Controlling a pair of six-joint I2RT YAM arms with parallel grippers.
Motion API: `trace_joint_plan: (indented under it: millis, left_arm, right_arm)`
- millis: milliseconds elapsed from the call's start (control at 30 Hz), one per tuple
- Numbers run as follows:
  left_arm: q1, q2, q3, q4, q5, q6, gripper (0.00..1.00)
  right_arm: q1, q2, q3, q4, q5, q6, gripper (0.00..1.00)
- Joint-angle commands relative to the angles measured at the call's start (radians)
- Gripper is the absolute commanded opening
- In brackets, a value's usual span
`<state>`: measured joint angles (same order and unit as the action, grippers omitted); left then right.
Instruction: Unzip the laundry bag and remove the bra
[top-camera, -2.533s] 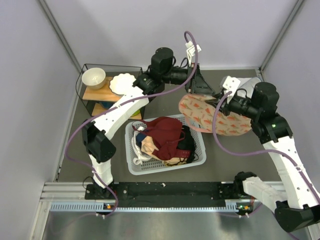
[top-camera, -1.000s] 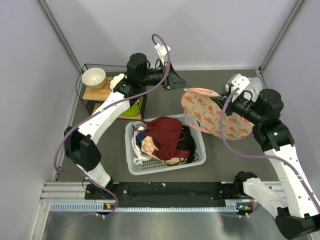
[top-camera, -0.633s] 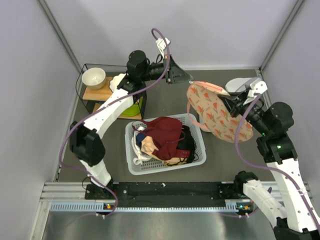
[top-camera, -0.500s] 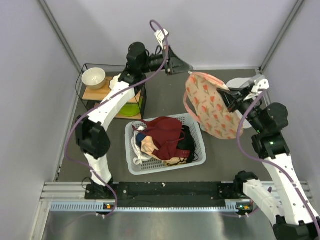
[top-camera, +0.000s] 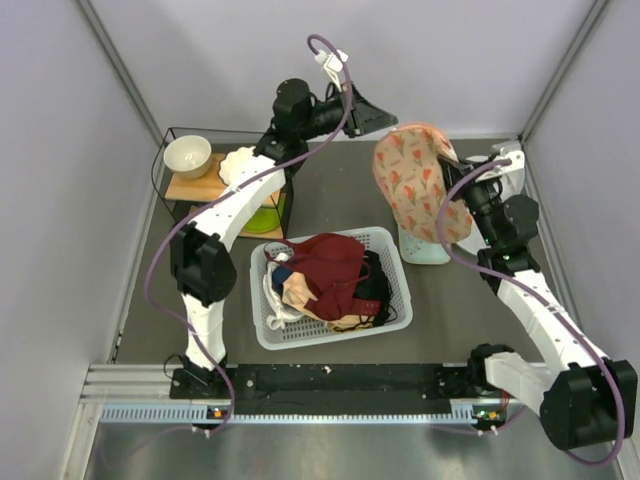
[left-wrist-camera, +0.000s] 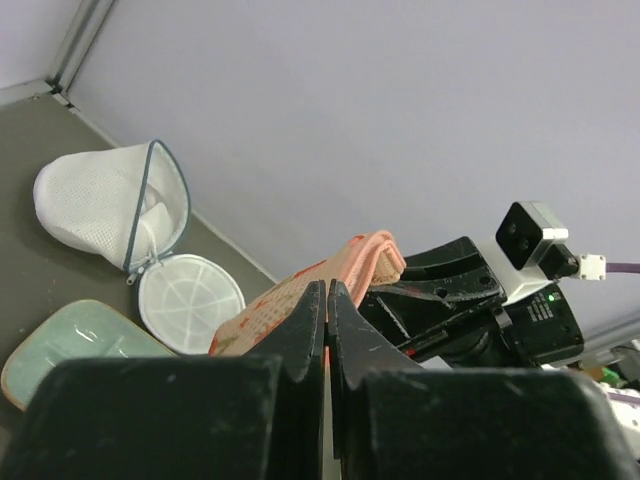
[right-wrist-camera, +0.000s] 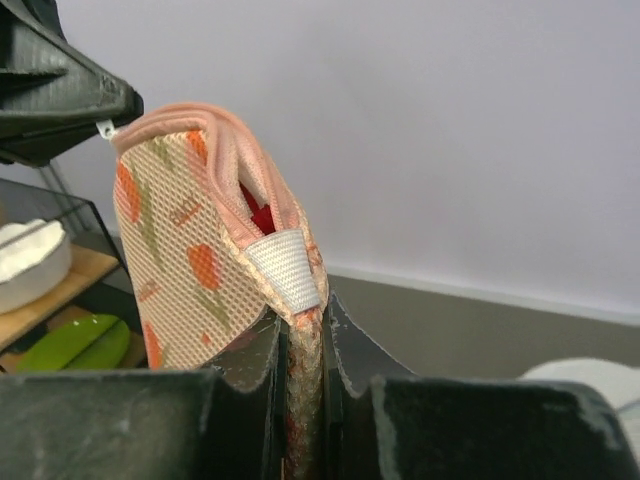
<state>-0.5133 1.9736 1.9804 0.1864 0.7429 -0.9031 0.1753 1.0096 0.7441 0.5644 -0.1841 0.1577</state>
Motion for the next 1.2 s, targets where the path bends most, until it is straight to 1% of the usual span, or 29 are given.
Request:
trace_joint_plan:
  millis: [0,33,67,100,133,167,200,267,300,367,400,433,467,500,533,567,600,667,700,733,767,800,967,1000,1067,1167]
  left_arm:
    - [-0.047,0.093,0.083,0.077,-0.011,0.084,0.0]
    - [-0.053,0.112,0.125,0.081,0.019,0.081,0.0]
    - [-0.059,0.143,0.141,0.082,0.027,0.076,0.0]
    - [-0.068,0.154,0.156,0.082,0.038,0.073,0.0]
    - [-0.071,0.172,0.172,0.088,0.052,0.069,0.0]
    - [-0.074,0.179,0.178,0.093,0.062,0.055,0.0]
    - [-0.077,0.188,0.184,0.099,0.073,0.047,0.0]
    - [-0.079,0.212,0.204,0.125,0.104,0.011,0.0]
    - [-0.079,0.218,0.21,0.134,0.113,-0.003,0.0]
    - [-0.079,0.228,0.224,0.154,0.128,-0.032,0.0]
    - [-0.08,0.232,0.233,0.157,0.133,-0.039,0.0]
    - [-0.08,0.237,0.236,0.163,0.141,-0.045,0.0]
    - [-0.08,0.237,0.239,0.168,0.151,-0.054,0.0]
    - [-0.082,0.237,0.241,0.168,0.156,-0.059,0.0]
    - [-0.082,0.232,0.239,0.17,0.164,-0.062,0.0]
    - [-0.083,0.231,0.239,0.165,0.173,-0.065,0.0]
    - [-0.083,0.228,0.236,0.163,0.176,-0.063,0.0]
    - [-0.085,0.217,0.232,0.159,0.182,-0.06,0.0]
    - [-0.085,0.214,0.227,0.159,0.187,-0.06,0.0]
    - [-0.086,0.209,0.227,0.159,0.188,-0.062,0.0]
    - [-0.087,0.208,0.227,0.159,0.191,-0.066,0.0]
    - [-0.087,0.208,0.227,0.16,0.196,-0.068,0.0]
    - [-0.087,0.202,0.227,0.177,0.219,-0.089,0.0]
    - [-0.087,0.2,0.227,0.177,0.22,-0.088,0.0]
    - [-0.085,0.197,0.227,0.179,0.223,-0.092,0.0]
    - [-0.087,0.194,0.215,0.202,0.216,-0.095,0.0]
  right_arm:
    - [-0.072,-0.025,-0.1,0.127,0.02,-0.017,0.06]
    - [-0.082,-0.054,-0.138,0.121,0.0,-0.021,0.27]
    - [-0.089,-0.071,-0.152,0.079,-0.023,-0.053,0.42]
    - [-0.089,-0.092,-0.161,0.039,-0.073,-0.082,0.62]
    - [-0.089,-0.123,-0.155,-0.021,-0.098,-0.113,0.67]
    - [-0.091,-0.14,-0.146,-0.123,-0.118,-0.151,0.7]
    - [-0.089,-0.153,-0.122,-0.176,-0.149,-0.19,0.74]
    - [-0.089,-0.172,-0.092,-0.247,-0.161,-0.248,0.77]
    - [-0.088,-0.169,-0.048,-0.32,-0.176,-0.266,0.81]
    - [-0.089,-0.135,0.021,-0.42,-0.216,-0.346,0.82]
    - [-0.089,-0.111,0.106,-0.519,-0.231,-0.369,0.83]
    - [-0.091,-0.092,0.15,-0.562,-0.242,-0.398,0.83]
    - [-0.091,-0.053,0.188,-0.618,-0.255,-0.461,0.83]
    - [-0.089,-0.036,0.26,-0.648,-0.268,-0.493,0.83]
    - [-0.091,-0.02,0.297,-0.716,-0.288,-0.526,0.83]
    - [-0.105,0.018,0.332,-0.744,-0.316,-0.59,0.83]
    - [-0.114,0.038,0.404,-0.771,-0.342,-0.613,0.83]
    - [-0.134,0.078,0.472,-0.836,-0.377,-0.687,0.83]
    - [-0.141,0.116,0.529,-0.857,-0.449,-0.714,0.83]
    - [-0.152,0.138,0.56,-0.882,-0.489,-0.737,0.84]
    - [-0.164,0.158,0.596,-0.984,-0.535,-0.835,0.83]
    - [-0.165,0.203,0.665,-1.03,-0.593,-0.884,0.83]
    - [-0.168,0.309,0.831,-1.213,-0.635,-1.007,0.85]
    - [-0.168,0.322,0.862,-1.248,-0.637,-1.011,0.86]
    - [-0.168,0.354,0.879,-1.258,-0.641,-1.009,0.87]
    - [-0.168,0.38,0.893,-1.279,-0.707,-1.009,0.88]
